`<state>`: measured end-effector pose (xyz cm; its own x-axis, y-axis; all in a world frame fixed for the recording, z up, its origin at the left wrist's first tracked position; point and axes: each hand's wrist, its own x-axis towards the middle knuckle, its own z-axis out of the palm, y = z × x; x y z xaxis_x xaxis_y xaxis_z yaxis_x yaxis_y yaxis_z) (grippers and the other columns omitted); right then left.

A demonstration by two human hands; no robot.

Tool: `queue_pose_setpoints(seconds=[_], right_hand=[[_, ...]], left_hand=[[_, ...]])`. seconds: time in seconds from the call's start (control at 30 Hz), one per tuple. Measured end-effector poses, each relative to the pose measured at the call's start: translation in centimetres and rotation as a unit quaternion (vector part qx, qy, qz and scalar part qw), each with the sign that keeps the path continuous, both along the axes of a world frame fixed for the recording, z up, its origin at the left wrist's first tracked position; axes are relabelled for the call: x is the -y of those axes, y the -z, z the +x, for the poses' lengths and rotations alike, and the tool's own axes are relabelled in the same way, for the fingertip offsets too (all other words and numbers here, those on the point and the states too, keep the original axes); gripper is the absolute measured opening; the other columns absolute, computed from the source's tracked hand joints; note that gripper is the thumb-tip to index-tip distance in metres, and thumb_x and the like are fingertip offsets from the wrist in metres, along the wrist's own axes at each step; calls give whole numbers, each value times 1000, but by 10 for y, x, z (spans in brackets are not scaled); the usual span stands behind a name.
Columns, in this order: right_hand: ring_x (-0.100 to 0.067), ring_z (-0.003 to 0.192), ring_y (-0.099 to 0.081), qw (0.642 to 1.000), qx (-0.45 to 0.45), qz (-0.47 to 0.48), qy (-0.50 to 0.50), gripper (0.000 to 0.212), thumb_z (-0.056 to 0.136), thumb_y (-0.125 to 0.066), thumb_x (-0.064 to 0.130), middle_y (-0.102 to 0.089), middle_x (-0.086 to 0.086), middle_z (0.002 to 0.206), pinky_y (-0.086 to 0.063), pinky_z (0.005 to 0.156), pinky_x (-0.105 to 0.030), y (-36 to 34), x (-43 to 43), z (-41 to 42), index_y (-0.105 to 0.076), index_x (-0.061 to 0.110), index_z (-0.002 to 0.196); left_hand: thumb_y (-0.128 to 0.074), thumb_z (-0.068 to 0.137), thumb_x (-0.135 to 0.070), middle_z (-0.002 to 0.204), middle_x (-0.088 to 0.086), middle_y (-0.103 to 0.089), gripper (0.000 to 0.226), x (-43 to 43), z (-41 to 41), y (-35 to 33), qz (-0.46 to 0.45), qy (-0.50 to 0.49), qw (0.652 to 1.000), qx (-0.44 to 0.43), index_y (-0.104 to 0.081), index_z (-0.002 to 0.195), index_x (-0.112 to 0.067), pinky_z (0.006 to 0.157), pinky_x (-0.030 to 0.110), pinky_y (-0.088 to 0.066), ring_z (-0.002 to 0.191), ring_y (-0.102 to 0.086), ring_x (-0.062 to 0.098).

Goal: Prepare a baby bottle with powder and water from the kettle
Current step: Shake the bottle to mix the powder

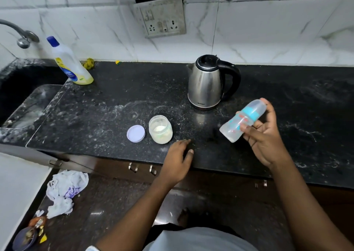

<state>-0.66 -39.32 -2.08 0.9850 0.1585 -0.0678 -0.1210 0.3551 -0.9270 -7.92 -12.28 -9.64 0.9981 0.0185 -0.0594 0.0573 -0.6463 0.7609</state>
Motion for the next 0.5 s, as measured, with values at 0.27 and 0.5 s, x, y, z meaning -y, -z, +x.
queue_pose_setpoints(seconds=[0.27, 0.5], right_hand=[[-24, 121, -66, 997, -7, 24, 67, 87, 89, -63, -11, -67, -15, 132, -60, 97, -44, 1, -5, -6, -37, 40, 154], [-28, 122, -68, 1000, -13, -3, 2, 91, 81, -72, -6, -70, -16, 130, -61, 93, -42, 9, 0, -13, -39, 37, 155]], left_hand=[[-41, 110, -45, 178, 13, -12, 70, 7, 37, 38, 213, 115, 969, 43, -24, 167, -8, 134, 49, -6, 165, -1, 34], [-18, 100, -72, 179, 13, -3, 93, 15, 45, 55, 273, 106, 956, 33, -12, 169, -9, 131, 45, 7, 165, 6, 31]])
